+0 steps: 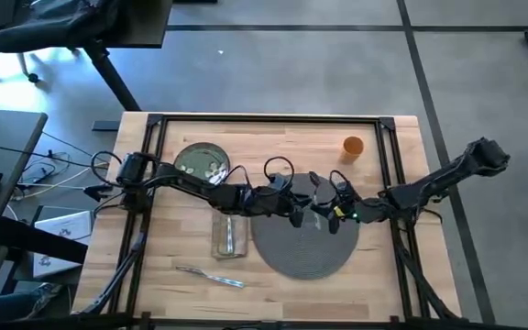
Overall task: Set table place
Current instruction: Put the blue spoon on the gray placemat
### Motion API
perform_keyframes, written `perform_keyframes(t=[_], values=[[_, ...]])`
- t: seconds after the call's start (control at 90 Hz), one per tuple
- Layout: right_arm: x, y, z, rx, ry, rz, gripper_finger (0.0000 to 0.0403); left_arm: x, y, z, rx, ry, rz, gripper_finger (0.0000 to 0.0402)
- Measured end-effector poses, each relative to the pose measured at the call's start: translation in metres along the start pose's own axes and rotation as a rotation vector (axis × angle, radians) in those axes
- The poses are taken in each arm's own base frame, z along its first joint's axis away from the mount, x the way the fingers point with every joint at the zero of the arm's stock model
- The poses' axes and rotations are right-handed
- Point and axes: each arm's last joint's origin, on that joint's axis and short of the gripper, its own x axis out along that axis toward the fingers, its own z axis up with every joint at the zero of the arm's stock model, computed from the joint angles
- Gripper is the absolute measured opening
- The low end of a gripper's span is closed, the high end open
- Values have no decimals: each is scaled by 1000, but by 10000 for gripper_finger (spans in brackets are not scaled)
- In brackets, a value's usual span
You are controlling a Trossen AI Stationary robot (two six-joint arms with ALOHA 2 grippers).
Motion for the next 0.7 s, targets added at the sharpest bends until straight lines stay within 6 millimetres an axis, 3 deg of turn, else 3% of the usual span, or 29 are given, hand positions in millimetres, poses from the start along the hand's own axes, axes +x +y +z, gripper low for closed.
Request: perform_keyframes(t=[0.211, 0.367, 0.5, 0.7], values=[[-23, -7, 3, 91, 75, -15, 2, -25, -1, 19, 156, 38, 112, 76], [-34, -15, -4, 168, 175, -70, 2, -43, 1, 22, 239, 135, 172, 76], [-39, -22, -16, 269, 274, -168, 2, -47, 3, 9, 290, 217, 214, 76], [-40, -31, -37, 372, 424, -339, 2, -29, 11, -22, 296, 251, 198, 76]])
